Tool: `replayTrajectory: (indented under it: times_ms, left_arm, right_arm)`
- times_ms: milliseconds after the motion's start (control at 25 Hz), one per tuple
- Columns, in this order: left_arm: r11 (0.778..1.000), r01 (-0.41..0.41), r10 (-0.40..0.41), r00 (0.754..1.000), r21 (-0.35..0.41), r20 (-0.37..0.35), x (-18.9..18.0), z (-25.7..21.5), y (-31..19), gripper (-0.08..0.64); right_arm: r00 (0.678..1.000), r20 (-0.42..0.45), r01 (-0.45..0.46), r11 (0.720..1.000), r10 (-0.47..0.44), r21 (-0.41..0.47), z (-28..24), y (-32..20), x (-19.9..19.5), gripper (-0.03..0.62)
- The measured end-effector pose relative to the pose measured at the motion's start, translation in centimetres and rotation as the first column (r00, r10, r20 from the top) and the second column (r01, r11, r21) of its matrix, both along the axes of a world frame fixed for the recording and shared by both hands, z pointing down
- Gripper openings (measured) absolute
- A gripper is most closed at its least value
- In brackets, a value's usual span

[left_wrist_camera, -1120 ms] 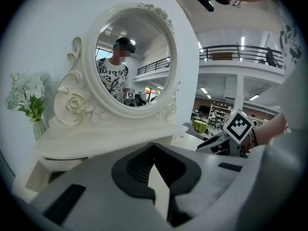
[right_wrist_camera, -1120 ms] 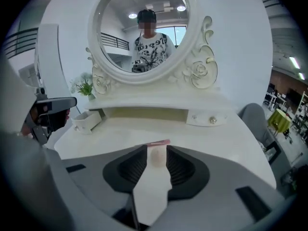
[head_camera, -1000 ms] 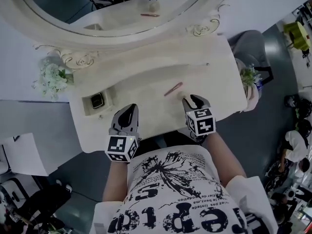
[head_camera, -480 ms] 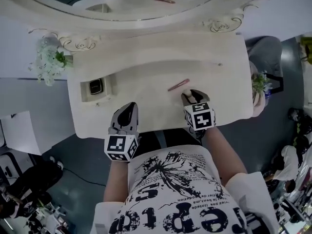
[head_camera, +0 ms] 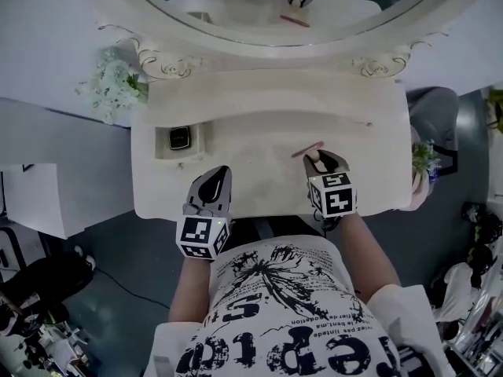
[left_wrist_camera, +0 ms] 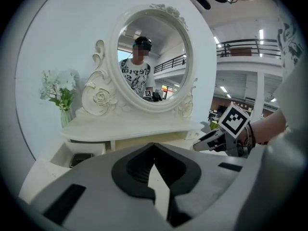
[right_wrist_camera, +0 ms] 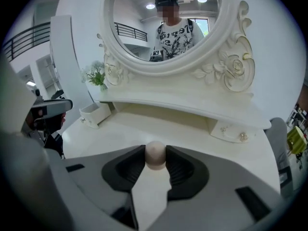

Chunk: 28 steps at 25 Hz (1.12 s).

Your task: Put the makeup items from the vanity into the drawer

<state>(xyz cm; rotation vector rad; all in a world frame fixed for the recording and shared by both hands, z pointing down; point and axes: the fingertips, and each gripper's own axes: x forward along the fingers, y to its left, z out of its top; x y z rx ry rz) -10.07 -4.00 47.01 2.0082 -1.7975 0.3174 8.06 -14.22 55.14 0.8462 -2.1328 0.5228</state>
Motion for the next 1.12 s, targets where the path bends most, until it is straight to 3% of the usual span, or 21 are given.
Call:
replayTrajectory:
  times_ms: [400, 720, 1120]
  left_arm:
    - [0.989, 0.126, -0.129, 0.991, 0.077, 0.038, -10.2, -3.5, 4.7, 0.02]
    - [0.973, 0.211, -0.215, 0.976, 0.093, 0.036, -17.4, -4.2, 8.6, 0.02]
    - [0.959, 0.27, -0.273, 0.962, 0.082, 0.021, -23.4, -3.5, 11.8, 0.02]
  right_arm:
    - [0.98, 0.094, 0.164, 0.98, -0.175, 0.114, -6.0, 1.9, -14.5, 0.141]
    - [0.94, 0.136, 0.297, 0.947, -0.313, 0.124, -7.5, 5.7, -25.6, 0.141]
    - [0.919, 0.095, 0.379, 0.924, -0.383, 0.053, -4.8, 8.9, -32.5, 0.141]
